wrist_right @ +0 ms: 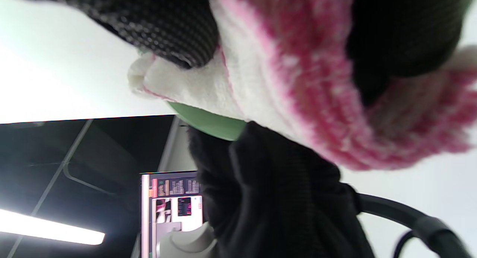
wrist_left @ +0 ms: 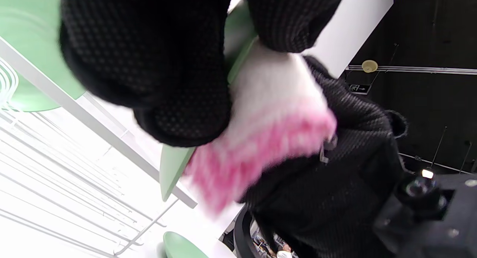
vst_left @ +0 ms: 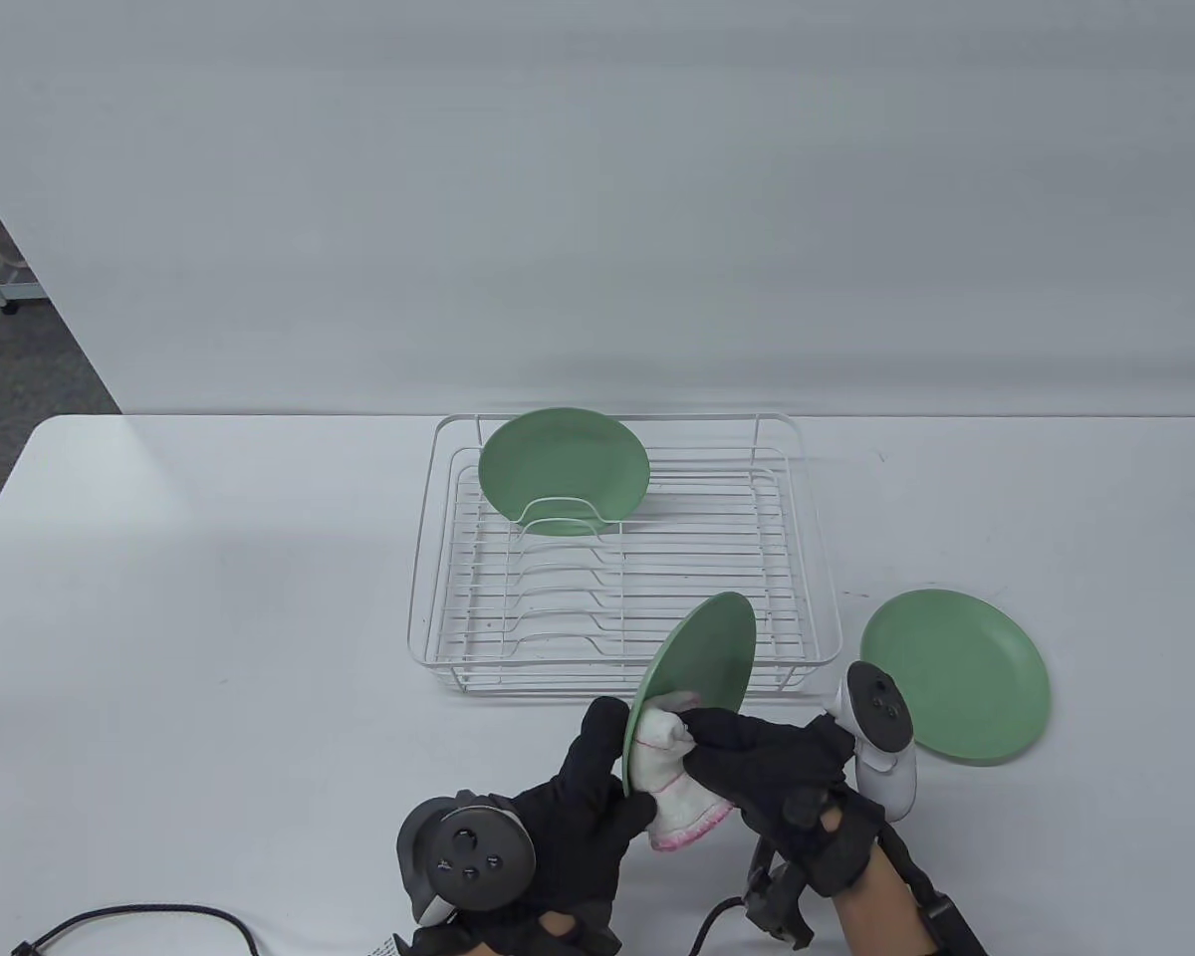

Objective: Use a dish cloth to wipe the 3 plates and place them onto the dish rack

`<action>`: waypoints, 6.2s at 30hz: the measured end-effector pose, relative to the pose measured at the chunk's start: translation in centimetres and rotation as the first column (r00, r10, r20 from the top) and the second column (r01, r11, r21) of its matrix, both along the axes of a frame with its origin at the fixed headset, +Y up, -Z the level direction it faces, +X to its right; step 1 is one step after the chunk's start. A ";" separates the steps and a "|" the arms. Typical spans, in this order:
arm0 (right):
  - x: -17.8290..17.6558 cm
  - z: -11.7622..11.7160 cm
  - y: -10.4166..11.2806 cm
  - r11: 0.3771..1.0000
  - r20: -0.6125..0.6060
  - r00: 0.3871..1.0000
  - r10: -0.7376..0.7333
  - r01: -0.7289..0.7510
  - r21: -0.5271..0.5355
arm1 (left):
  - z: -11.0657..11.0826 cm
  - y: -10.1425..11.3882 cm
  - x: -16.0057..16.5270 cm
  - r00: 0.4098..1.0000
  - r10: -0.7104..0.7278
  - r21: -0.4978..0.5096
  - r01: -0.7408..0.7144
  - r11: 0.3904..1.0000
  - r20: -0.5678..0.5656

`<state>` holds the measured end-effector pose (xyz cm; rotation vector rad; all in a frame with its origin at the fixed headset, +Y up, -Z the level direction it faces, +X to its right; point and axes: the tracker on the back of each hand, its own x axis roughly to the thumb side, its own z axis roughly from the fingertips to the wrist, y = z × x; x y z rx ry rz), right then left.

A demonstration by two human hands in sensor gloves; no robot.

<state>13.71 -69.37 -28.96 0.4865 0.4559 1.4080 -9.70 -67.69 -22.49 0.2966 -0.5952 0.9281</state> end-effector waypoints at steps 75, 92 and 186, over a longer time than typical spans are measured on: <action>5.7 -0.4 1.0 0.992 0.524 0.845 -0.103 0.046 0.121 | -0.8 -0.5 0.2 0.993 0.000 -0.064 0.008 0.998 0.118; -0.3 0.7 2.0 0.981 0.174 0.982 -0.078 0.045 0.189 | -0.9 -1.1 0.3 0.997 0.029 -0.106 -0.021 0.994 0.071; 5.1 3.5 3.7 0.918 0.569 0.791 0.225 -0.367 0.148 | -1.1 2.5 -6.8 0.983 0.177 -0.071 -0.180 0.981 -0.049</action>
